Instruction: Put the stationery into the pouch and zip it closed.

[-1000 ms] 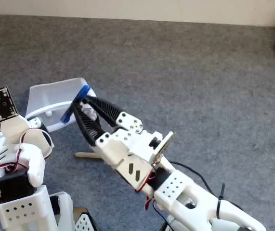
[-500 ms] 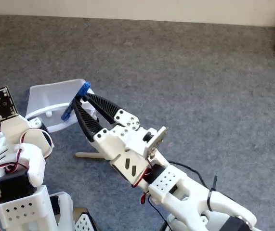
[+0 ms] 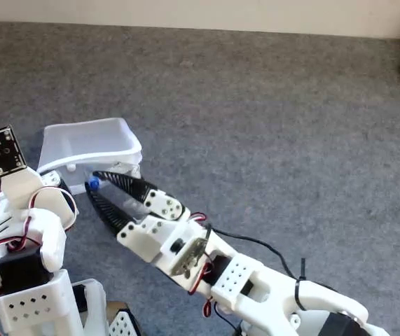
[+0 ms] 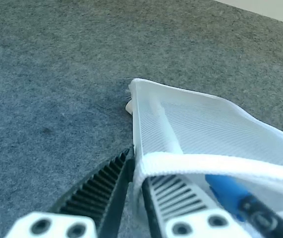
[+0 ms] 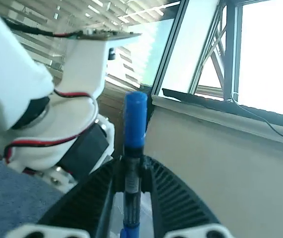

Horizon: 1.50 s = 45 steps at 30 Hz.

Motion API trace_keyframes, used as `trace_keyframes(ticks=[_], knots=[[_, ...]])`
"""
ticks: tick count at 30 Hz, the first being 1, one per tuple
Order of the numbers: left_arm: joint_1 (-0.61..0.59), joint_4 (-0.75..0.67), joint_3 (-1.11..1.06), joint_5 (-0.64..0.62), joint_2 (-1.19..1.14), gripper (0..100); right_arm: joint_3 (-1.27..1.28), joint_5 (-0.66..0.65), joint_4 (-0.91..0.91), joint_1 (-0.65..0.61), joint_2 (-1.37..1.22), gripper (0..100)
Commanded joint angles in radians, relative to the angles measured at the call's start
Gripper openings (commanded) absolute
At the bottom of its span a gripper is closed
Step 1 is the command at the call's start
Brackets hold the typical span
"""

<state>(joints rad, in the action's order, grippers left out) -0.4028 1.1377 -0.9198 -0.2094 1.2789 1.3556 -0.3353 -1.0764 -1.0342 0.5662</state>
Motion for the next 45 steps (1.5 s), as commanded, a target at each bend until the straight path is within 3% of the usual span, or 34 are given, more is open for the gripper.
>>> trace_keyframes(ticks=[1, 9, 16, 40, 45], knots=[[0.018, -0.023, 0.015, 0.011, -0.005, 1, -0.008, -0.02, -0.019, -0.015, 0.01, 0.4], [0.018, -0.023, 0.015, 0.011, -0.005, 1, 0.031, -0.091, -0.013, -0.015, 0.008, 1.0], [0.018, -0.023, 0.015, 0.011, -0.005, 1, 0.038, -0.092, -0.013, -0.016, 0.008, 14.7], [0.016, -0.023, 0.013, 0.012, -0.005, 1, 0.097, -0.092, -0.015, -0.012, 0.015, 14.8], [0.016, -0.023, 0.013, 0.012, -0.005, 1, 0.142, -0.092, -0.01, -0.012, 0.133, 14.8]])
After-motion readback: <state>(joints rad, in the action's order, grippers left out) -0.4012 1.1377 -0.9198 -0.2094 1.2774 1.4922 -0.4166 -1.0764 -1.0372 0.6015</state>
